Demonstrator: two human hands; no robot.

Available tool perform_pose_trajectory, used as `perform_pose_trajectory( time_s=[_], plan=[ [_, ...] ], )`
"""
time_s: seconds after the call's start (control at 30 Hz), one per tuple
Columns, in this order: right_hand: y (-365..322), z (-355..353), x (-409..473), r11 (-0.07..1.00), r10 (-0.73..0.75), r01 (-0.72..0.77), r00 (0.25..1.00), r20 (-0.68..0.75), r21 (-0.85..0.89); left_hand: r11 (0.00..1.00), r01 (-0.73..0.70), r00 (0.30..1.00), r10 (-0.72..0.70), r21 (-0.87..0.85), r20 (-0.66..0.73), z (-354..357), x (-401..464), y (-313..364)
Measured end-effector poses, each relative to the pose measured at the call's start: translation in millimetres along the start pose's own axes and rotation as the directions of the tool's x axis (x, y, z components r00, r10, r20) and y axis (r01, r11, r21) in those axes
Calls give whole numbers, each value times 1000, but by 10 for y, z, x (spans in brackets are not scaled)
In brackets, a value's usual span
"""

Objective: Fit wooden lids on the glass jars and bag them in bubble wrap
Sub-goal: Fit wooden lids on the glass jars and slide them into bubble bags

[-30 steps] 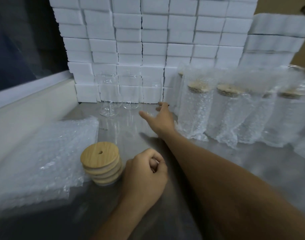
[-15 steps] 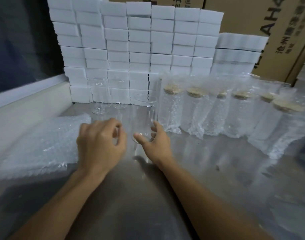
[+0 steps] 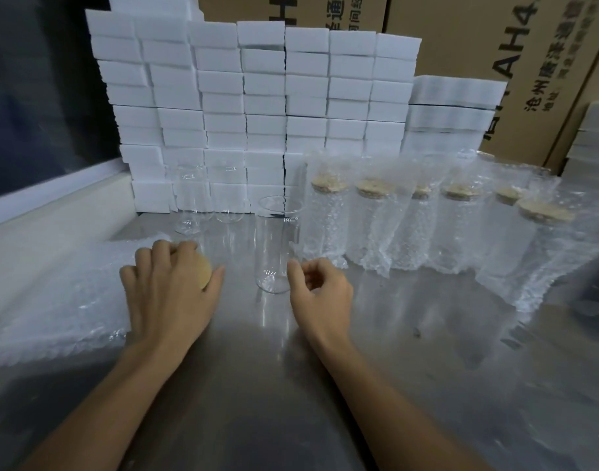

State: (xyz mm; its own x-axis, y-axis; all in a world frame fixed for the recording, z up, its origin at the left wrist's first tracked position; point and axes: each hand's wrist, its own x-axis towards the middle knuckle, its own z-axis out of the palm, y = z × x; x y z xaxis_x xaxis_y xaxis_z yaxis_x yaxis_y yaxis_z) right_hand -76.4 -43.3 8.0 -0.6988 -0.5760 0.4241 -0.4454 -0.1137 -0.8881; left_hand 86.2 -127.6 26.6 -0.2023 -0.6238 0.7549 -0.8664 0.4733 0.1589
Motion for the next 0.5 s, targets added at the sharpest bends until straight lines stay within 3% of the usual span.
perform_pose_trajectory(
  time_s=[0.1, 0.2, 0.27, 0.33, 0.5],
  plan=[
    [-95, 52, -95, 990, -121, 104, 974, 190, 97, 972, -220, 964, 204, -83, -172, 14, -31, 149],
    [-123, 133, -158, 979, -198, 169, 914, 353, 111, 902, -393, 909, 351, -181, -225, 29, -110, 326],
    [-113, 168, -155, 978, -196, 155, 908, 370, 137, 869, -428, 898, 378, -248, -225, 42, -156, 395],
    [-131, 162, -151, 971, -149, 79, 938, 314, 224, 853, -396, 917, 345, -339, -200, 60, -186, 419],
    [-77, 53, -31, 954, -46, 60, 997, -54, 293, 782, -149, 985, 170, -605, -23, 126, -259, 440]
  ],
)
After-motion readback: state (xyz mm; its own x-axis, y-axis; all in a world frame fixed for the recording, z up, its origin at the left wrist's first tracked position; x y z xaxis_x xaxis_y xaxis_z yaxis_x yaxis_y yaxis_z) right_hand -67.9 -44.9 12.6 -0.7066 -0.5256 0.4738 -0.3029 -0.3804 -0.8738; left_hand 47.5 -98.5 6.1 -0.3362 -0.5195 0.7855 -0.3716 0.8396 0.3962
